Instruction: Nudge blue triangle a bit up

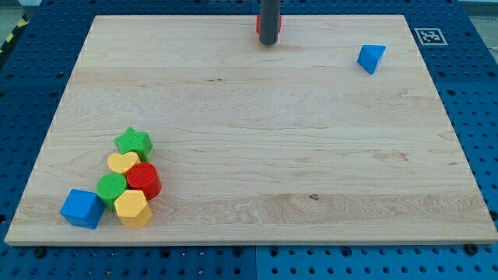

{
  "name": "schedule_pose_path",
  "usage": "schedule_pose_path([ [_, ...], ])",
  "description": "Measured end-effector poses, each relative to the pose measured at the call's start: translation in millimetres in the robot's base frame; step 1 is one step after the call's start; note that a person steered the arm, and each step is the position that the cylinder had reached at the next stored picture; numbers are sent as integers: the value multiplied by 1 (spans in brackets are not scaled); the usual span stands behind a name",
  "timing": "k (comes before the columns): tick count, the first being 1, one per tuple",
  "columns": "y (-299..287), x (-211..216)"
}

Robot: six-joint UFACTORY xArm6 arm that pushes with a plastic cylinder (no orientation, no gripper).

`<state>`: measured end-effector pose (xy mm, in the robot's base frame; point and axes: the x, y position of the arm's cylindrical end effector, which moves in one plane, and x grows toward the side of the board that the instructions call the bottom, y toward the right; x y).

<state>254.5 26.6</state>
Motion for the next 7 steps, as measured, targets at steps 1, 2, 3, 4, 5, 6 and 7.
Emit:
schedule_pose_path([
  [1, -10, -1],
  [2, -9, 29],
  [3, 20, 70],
  [4, 80, 103],
  [5, 158, 120],
  [6, 218, 120],
  [7, 247, 114],
])
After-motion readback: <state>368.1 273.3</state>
